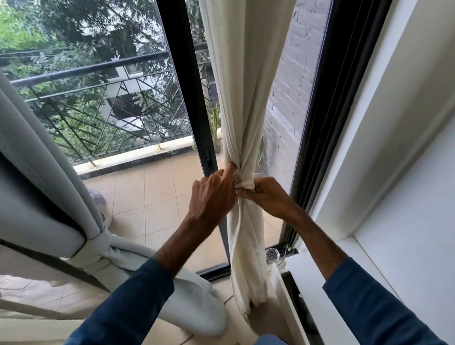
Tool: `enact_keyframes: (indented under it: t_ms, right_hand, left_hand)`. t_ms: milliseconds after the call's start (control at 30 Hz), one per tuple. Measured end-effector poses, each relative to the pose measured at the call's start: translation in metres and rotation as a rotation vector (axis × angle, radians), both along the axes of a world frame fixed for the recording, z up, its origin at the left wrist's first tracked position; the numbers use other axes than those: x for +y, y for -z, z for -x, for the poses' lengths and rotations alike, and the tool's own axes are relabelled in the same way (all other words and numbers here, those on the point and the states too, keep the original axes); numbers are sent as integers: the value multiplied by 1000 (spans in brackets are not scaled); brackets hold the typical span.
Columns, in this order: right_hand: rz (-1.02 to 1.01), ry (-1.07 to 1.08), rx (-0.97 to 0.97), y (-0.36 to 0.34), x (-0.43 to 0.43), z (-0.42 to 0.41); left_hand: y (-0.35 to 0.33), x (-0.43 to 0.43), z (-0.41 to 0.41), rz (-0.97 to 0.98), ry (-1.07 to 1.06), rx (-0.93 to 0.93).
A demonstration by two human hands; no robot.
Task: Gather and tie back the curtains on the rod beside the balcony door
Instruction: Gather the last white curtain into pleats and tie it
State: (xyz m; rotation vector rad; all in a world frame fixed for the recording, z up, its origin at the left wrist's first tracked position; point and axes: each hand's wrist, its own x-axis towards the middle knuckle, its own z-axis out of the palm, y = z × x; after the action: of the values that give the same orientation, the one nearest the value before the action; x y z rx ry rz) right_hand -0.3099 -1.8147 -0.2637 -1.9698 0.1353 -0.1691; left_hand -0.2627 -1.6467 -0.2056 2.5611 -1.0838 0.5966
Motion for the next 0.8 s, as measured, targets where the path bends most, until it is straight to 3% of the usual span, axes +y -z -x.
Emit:
enact_keyframes:
  t_ms: [300, 533, 800]
  right_hand:
    - [-166, -69, -39, -10, -6, 11]
    - [-107, -115, -85, -13, -4, 14]
    - [-116, -178, -20, -15, -12, 23]
  left_hand:
    - [-14, -5, 11, 4, -106, 122]
    - [-49, -28, 22, -347, -174, 97]
    - [-61, -28, 17, -510, 71, 90]
